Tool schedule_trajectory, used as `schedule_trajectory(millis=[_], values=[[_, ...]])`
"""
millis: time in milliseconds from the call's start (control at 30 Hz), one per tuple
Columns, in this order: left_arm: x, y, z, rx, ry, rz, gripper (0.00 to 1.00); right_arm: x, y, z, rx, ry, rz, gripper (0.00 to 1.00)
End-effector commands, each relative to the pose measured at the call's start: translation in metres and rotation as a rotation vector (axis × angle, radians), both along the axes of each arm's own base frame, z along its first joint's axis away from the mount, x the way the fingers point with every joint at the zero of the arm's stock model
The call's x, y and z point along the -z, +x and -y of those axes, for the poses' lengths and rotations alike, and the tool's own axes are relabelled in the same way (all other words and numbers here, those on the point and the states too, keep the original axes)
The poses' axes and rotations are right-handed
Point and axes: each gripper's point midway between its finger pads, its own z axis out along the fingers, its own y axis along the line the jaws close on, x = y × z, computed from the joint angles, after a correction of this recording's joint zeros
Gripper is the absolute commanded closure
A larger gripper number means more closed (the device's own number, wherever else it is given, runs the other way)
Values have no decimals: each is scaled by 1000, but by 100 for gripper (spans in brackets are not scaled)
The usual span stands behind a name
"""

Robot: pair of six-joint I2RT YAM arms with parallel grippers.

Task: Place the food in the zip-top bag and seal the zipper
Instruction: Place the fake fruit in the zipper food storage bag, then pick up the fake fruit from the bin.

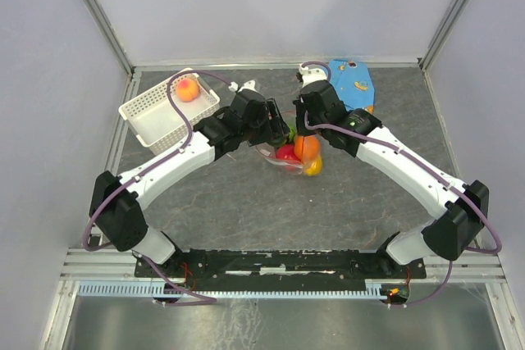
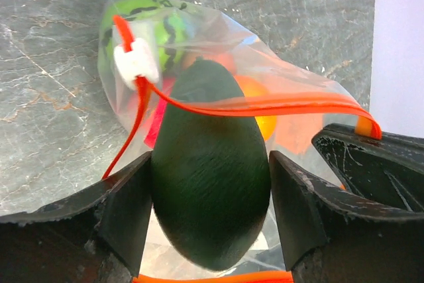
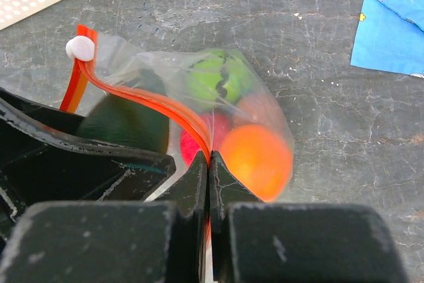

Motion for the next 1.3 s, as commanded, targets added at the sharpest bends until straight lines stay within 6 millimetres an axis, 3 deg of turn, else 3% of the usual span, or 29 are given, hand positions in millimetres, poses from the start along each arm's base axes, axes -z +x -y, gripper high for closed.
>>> schedule_trajectory(millis=[0, 333, 633, 767, 933, 1100, 1200, 1267], values=[[-27, 15, -6, -76, -16, 69, 24, -25, 3, -2, 15, 76, 58, 98], [-54, 2, -9, -29, -56, 104, 14, -21, 5, -4, 25, 85, 52, 98], [-87, -9, -45, -37, -44, 171, 9, -20, 7, 0, 38, 61, 61, 98], [-90, -5, -73, -71, -20, 179, 8, -17, 7, 1, 36, 52, 56, 98], [-79, 13, -121, -137, 19, 156, 8, -17, 7, 0, 34, 50, 54, 98], [-56, 32, -175, -245, 68, 115, 4, -14, 7, 1, 30, 39, 53, 98], [-36, 55, -205, -308, 115, 85, 3, -12, 8, 1, 25, 25, 50, 98], [-29, 65, -215, -321, 144, 77, 1, -13, 8, 0, 22, 26, 51, 98]])
